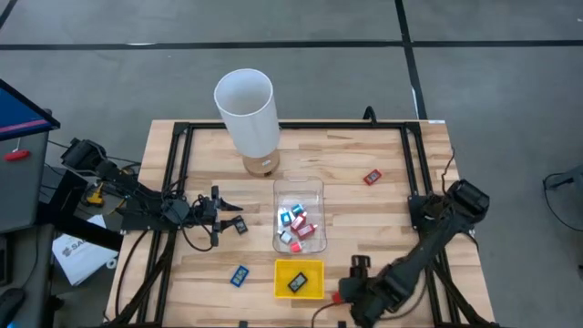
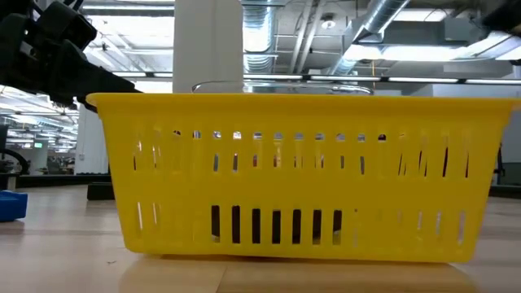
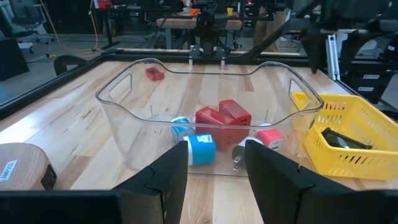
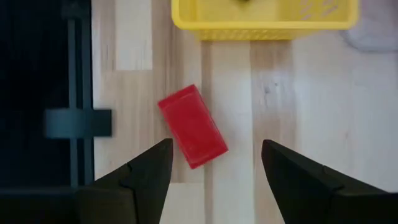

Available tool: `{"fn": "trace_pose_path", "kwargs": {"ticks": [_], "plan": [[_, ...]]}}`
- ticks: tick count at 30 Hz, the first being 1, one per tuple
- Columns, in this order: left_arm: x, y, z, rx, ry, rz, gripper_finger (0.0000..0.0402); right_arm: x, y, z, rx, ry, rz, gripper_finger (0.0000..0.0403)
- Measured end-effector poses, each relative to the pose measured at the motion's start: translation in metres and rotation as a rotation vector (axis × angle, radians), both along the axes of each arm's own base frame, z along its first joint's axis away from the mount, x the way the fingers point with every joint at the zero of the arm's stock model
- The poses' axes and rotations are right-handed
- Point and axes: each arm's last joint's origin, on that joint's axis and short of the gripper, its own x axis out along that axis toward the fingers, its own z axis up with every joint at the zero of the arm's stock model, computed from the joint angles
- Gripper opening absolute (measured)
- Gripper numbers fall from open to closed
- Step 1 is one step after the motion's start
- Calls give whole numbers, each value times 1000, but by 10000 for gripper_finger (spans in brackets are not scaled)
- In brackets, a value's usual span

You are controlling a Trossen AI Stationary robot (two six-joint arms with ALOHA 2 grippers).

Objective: Pick & Place Office items
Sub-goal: Put the bottom red digital clock into the yellow bin

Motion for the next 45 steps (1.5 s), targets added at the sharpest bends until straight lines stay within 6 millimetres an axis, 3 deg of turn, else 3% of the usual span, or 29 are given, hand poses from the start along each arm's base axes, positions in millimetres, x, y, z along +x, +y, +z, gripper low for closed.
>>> {"fn": "trace_pose_path", "kwargs": {"ticks": [12,21,34,40,45], "plan": [[-1,-2,-1,-28,11,-13,154,21,-16,-18,-25,145,283,216],[-1,-3,-1,-30,4,-27,154,27,-4,-54,25,225,322,189],[-1,-3,0,-37,0,-26,154,28,3,-63,79,171,274,159],[-1,-4,0,-38,0,-26,154,25,3,-57,53,181,253,141],[-1,-4,0,-39,0,-26,154,31,7,-24,57,102,216,153]]}}
